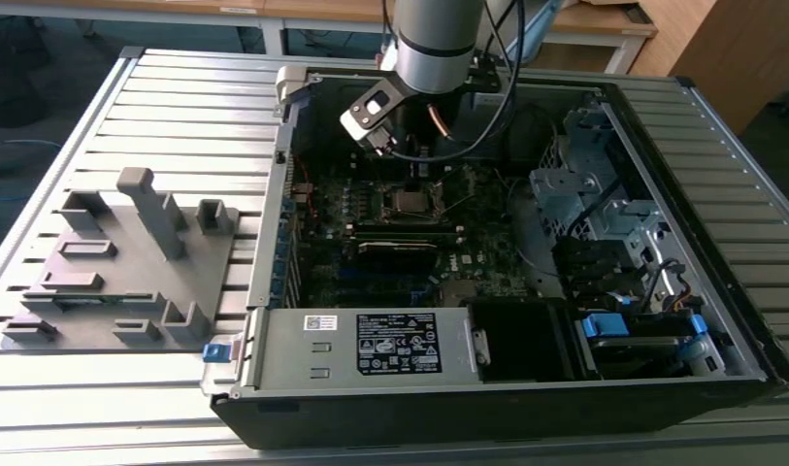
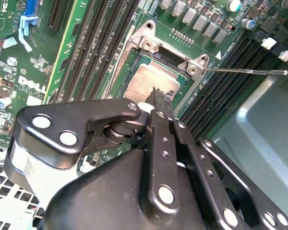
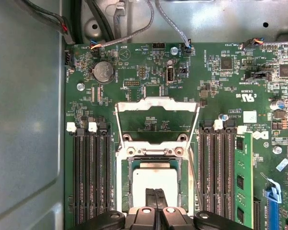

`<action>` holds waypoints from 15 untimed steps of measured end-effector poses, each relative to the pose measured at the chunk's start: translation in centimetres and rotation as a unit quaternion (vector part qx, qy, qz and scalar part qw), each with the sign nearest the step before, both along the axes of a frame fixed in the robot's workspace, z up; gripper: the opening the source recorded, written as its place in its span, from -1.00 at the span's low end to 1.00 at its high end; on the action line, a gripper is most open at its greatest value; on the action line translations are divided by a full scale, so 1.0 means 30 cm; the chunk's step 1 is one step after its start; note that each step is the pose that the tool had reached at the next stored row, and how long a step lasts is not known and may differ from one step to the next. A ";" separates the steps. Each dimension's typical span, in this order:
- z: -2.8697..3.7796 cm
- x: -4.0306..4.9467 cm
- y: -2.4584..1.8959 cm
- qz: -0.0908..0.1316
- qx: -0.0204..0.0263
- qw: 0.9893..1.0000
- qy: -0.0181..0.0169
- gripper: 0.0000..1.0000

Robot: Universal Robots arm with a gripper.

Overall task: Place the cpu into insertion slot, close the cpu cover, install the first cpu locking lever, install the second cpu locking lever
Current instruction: 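Place the cpu into insertion slot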

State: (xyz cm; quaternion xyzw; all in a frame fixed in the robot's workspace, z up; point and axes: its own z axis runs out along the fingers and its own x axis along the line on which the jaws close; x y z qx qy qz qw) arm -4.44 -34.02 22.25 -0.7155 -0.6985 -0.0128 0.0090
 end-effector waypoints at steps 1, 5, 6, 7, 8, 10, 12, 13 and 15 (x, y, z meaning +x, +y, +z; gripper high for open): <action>0.000 0.000 0.000 0.000 0.000 1.000 0.000 -0.80; 0.000 0.001 0.000 0.000 0.000 1.000 0.000 -0.80; 0.000 0.001 0.000 0.000 0.000 1.000 0.000 -0.80; 0.001 0.001 0.000 0.000 0.000 1.000 0.000 -0.80; 0.003 0.001 0.000 0.000 0.000 1.000 0.000 -0.80; 0.006 0.001 0.000 0.000 0.000 1.000 0.000 -0.80; 0.009 0.001 0.000 0.000 0.000 1.000 0.000 -0.80; 0.011 0.001 0.000 0.000 0.000 1.000 0.000 -0.80; 0.016 0.001 0.000 0.000 0.000 1.000 0.000 -0.80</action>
